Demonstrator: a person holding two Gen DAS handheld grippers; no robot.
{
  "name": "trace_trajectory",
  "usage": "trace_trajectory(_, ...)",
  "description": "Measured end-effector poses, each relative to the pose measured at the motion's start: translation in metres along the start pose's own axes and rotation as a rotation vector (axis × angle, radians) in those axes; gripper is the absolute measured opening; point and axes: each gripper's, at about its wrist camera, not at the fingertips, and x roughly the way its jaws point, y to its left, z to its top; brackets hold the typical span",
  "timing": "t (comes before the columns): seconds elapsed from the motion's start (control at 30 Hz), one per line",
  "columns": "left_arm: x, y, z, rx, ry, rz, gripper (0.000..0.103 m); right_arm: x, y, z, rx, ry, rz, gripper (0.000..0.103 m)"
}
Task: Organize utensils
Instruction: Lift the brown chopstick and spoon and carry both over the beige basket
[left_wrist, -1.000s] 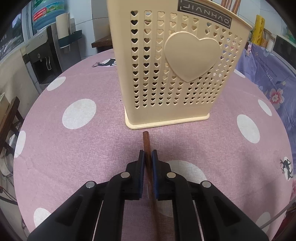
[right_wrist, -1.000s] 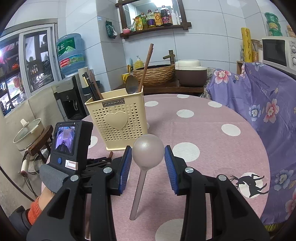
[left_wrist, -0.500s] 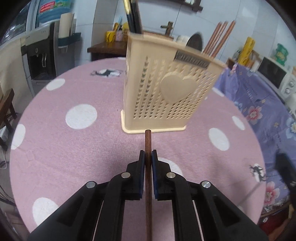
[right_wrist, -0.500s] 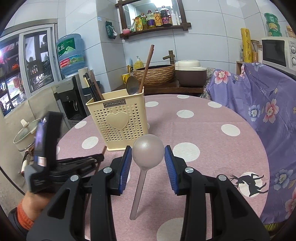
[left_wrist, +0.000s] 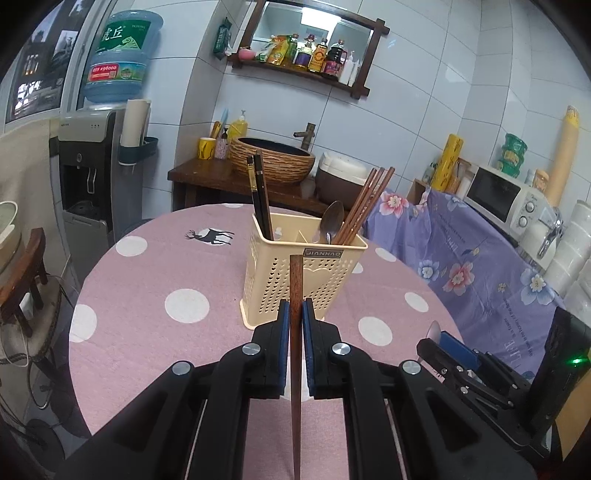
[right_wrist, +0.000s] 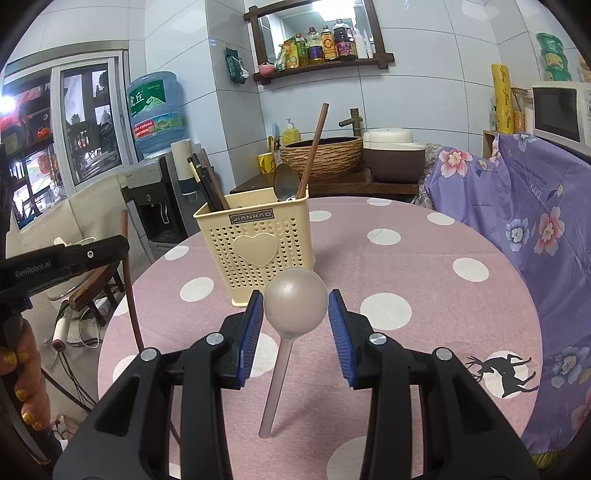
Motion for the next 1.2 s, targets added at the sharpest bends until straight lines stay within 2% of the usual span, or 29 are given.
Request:
trace_trajectory(0.4, -0.009, 0.002, 0.007, 0.002, -0.029, -0.021, 0.008, -0.004, 0.002, 0.010, -0.015, -0.008, 0.032, 0.037)
trace_trajectory(0.67, -0.014, -0.003, 0.023, 0.017, -0.044, -0.070, 0.008, -0.003, 0.002, 0.031, -0.009, -0.019, 0.084, 0.037)
trace_trajectory(0.83, -0.019, -0.011, 0.053, 0.045, -0.077, -0.104, 0.008, -0.005, 0.004, 0.068, -0.033, -0.053, 0.106, 0.037)
trace_trajectory(1.0, -0.029, -0.023, 0.105, 0.072, -0.151, -0.124, 0.008, -0.008, 0.011, 0.129, -0.073, -0.122, 0.102, 0.037)
trace_trajectory(1.2, -0.032, -0.035, 0.170, 0.089, -0.251, -0.070, 0.008, 0.005, 0.020, 0.206, -0.084, -0.180, 0.077, 0.037)
